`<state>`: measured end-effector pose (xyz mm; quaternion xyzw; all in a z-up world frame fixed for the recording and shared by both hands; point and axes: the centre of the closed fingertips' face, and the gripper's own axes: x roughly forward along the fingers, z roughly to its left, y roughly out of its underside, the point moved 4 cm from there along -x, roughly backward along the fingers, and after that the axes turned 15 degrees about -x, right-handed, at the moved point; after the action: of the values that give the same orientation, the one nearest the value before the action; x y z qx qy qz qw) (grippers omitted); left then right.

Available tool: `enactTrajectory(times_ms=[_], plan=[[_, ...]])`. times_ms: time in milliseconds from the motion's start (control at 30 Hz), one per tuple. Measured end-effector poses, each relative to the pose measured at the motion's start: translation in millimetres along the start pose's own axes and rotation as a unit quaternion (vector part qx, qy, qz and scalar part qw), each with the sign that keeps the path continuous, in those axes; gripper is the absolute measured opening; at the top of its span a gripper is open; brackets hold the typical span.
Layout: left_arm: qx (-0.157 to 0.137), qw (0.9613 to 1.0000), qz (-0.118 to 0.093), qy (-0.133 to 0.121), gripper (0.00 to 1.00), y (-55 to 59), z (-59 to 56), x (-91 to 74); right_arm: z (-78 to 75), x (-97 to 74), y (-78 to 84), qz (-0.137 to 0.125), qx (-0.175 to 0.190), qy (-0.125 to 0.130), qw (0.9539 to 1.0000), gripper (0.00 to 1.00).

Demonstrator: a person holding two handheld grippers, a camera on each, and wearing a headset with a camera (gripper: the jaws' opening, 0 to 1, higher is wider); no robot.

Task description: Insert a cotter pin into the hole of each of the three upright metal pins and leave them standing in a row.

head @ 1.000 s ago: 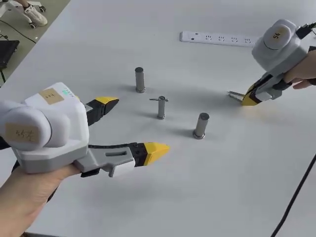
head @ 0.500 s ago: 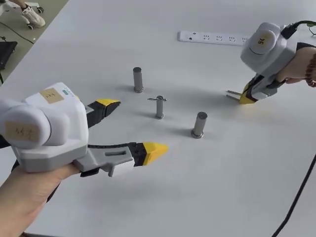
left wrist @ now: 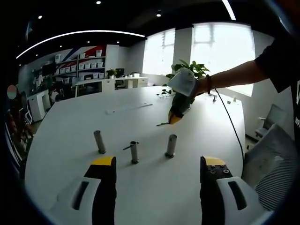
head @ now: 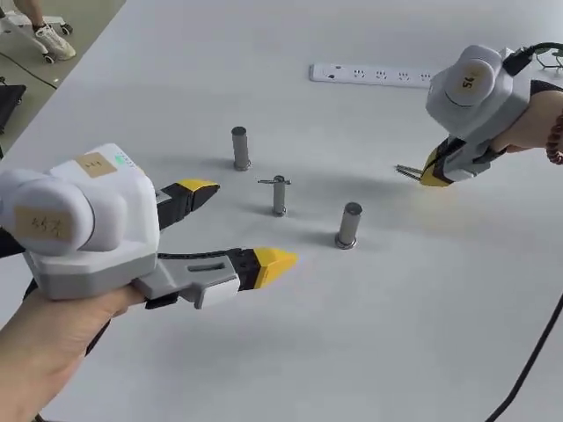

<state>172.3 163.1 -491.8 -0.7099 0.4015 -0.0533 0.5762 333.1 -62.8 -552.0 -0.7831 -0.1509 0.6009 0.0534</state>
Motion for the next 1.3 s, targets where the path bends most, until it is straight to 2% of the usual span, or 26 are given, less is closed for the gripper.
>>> enactTrajectory(times_ms=[267, 367, 400, 467, 600, 867, 1167, 1300], plan=[[0.002, 0.9998, 0.013, 0.016, 0.65, -3.9, -7.2, 9.2, 16.4, -19.5, -28.1, -0.029, -0.048, 0.012, 0.9983, 0.0], [0.002, 0.9996, 0.016, 0.024, 0.63, -6.5, -8.9, 12.6, 27.6, -29.7, -39.8, -0.038, -0.061, 0.012, 0.9973, 0.0], [-0.001, 0.9995, 0.016, 0.027, 0.63, -7.8, -9.3, 14.1, 31.8, -33.0, -43.7, -0.042, -0.065, 0.012, 0.9969, 0.0], [-0.005, 0.9993, 0.016, 0.032, 0.62, -9.6, -10.3, 16.8, 30.6, -32.3, -44.1, -0.045, -0.074, 0.012, 0.9962, 0.0], [-0.019, 0.9988, 0.021, 0.04, 0.59, -10.7, -11.6, 22.6, 44.2, -43.5, -58.2, -0.055, -0.086, 0.012, 0.9947, 0.0], [-0.04, 0.9969, 0.044, 0.051, 0.5, -5.9, -15.5, 33.3, 66.4, -58.1, -83.2, -0.083, -0.108, 0.008, 0.9906, 0.0], [-0.091, 0.9915, 0.056, 0.074, 0.39, -5.3, -23.9, 42.1, 78.4, -64.1, -102.7, -0.106, -0.125, 0.019, 0.9863, 0.0], [-0.123, 0.987, 0.061, 0.084, 0.35, -6.0, -27.2, 45.3, 81.8, -65.9, -111.2, -0.116, -0.136, 0.022, 0.9837, 0.0]])
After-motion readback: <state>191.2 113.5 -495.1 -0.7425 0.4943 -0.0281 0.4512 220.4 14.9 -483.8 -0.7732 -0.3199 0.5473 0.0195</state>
